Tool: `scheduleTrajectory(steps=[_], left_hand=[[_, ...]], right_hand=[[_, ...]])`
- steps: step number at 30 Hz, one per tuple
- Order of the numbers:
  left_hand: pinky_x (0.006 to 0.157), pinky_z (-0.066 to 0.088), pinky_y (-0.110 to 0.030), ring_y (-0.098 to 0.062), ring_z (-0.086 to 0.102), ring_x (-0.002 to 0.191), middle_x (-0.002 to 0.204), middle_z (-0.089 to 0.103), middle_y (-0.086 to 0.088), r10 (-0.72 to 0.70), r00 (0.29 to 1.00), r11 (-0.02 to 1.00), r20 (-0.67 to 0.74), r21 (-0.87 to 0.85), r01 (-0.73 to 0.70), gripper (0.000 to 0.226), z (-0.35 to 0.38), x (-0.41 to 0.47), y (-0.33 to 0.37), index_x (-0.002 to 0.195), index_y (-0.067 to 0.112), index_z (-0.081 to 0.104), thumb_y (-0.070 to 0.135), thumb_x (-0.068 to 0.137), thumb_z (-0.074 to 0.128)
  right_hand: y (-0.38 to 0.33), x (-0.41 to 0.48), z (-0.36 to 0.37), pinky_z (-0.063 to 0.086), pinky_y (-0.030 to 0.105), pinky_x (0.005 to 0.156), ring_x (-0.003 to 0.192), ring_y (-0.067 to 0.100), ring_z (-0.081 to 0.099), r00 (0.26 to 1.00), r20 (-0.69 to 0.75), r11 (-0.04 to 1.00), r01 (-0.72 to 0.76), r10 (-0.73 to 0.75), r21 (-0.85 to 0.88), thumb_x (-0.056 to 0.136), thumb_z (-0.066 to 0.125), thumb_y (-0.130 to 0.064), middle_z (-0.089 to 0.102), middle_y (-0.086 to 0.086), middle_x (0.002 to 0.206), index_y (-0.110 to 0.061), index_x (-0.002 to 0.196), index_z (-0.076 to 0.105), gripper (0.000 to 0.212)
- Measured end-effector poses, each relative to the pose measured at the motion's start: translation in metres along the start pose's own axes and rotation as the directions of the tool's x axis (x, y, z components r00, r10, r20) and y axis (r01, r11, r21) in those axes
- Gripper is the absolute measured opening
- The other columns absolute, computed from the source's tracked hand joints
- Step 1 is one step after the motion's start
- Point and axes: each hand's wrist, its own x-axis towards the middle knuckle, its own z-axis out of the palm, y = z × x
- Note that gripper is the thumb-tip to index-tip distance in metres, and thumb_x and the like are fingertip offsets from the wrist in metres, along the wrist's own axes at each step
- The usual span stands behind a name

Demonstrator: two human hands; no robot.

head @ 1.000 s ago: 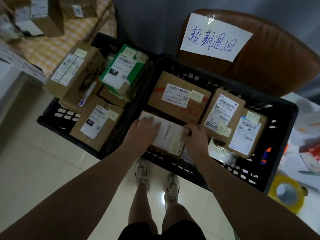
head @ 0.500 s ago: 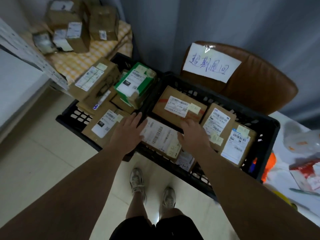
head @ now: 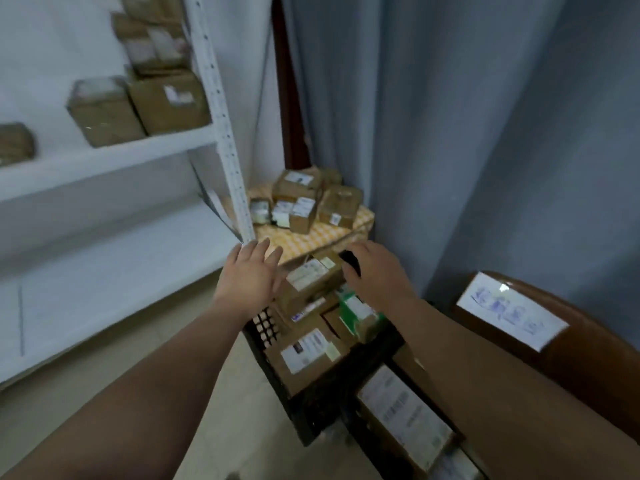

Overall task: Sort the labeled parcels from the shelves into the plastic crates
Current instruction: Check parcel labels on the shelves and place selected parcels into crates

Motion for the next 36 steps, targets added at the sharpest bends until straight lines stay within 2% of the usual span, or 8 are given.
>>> scheduleTrajectory(steps=[4,8,12,15,20,26,29,36], left_hand=[[0.116,0.016,-0.045,-0.032,0.030,0.141,0.152,0.035,-0.012,-0.086,0.994,0.996,-0.066,-0.001,0.086,0.056,-0.024,0.003,-0.078,0.146,0.019,0.037,0.046,0.098,0.041],[0.109,0.031,-0.048,-0.037,0.046,0.129,0.142,0.048,-0.017,-0.152,0.971,0.988,-0.184,-0.022,0.151,0.061,-0.062,0.010,-0.159,0.138,0.015,0.050,0.052,0.093,0.031],[0.116,0.017,-0.042,-0.031,0.026,0.141,0.156,0.027,-0.011,-0.210,0.948,0.978,-0.240,-0.046,0.205,0.059,-0.088,0.014,-0.234,0.150,0.020,0.029,0.047,0.098,0.040],[0.114,0.019,-0.039,-0.029,0.028,0.140,0.155,0.028,-0.009,-0.245,0.926,0.970,-0.287,-0.066,0.236,0.060,-0.100,0.018,-0.281,0.150,0.021,0.028,0.043,0.097,0.046],[0.108,0.030,-0.040,-0.031,0.036,0.135,0.152,0.033,-0.010,-0.287,0.912,0.957,-0.293,-0.124,0.262,0.056,-0.108,0.030,-0.344,0.146,0.017,0.034,0.036,0.096,0.050],[0.107,0.035,-0.043,-0.033,0.036,0.134,0.153,0.029,-0.011,-0.333,0.909,0.940,-0.248,-0.158,0.301,0.060,-0.102,0.078,-0.402,0.149,0.018,0.028,0.036,0.096,0.049],[0.107,0.035,-0.043,-0.031,0.035,0.135,0.153,0.028,-0.011,-0.352,0.906,0.933,-0.234,-0.166,0.320,0.059,-0.096,0.113,-0.422,0.149,0.019,0.027,0.037,0.096,0.048],[0.112,0.031,-0.046,-0.034,0.030,0.139,0.157,0.020,-0.014,-0.464,0.883,0.861,-0.070,-0.270,0.431,0.066,-0.052,0.179,-0.460,0.152,0.022,0.017,0.047,0.097,0.043]], right_hand=[[-0.066,0.059,-0.001,0.040,0.036,0.098,0.120,0.026,0.051,0.990,-0.093,0.994,0.106,-0.103,0.030,0.097,0.049,-0.027,0.055,0.009,0.130,-0.008,0.132,0.053,0.040],[-0.143,0.121,0.009,0.037,0.034,0.101,0.123,0.025,0.048,0.972,-0.178,0.980,0.170,-0.150,0.102,0.095,0.050,-0.023,0.055,0.008,0.133,-0.010,0.132,0.053,0.040],[-0.217,0.174,0.023,0.038,0.035,0.101,0.122,0.024,0.049,0.954,-0.237,0.952,0.234,-0.186,0.197,0.095,0.050,-0.020,0.054,0.007,0.134,-0.011,0.132,0.053,0.038],[-0.265,0.208,0.032,0.038,0.034,0.102,0.125,0.023,0.047,0.948,-0.261,0.931,0.253,-0.184,0.264,0.095,0.049,-0.018,0.051,0.005,0.137,-0.013,0.134,0.051,0.040],[-0.318,0.255,0.041,0.035,0.027,0.100,0.127,0.017,0.044,0.938,-0.288,0.896,0.287,-0.193,0.337,0.094,0.049,-0.016,0.050,-0.001,0.139,-0.016,0.134,0.052,0.040],[-0.348,0.326,0.047,0.041,0.033,0.096,0.122,0.018,0.047,0.930,-0.267,0.890,0.332,-0.252,0.313,0.094,0.049,-0.017,0.051,0.001,0.134,-0.015,0.132,0.052,0.038],[-0.352,0.364,0.053,0.042,0.030,0.092,0.118,0.018,0.049,0.928,-0.263,0.879,0.343,-0.263,0.331,0.094,0.049,-0.017,0.054,0.003,0.130,-0.012,0.130,0.054,0.036],[-0.349,0.435,0.075,0.039,0.025,0.095,0.121,0.019,0.049,0.968,-0.163,0.869,0.242,-0.189,0.431,0.095,0.049,-0.014,0.051,0.006,0.135,-0.011,0.136,0.049,0.041]])
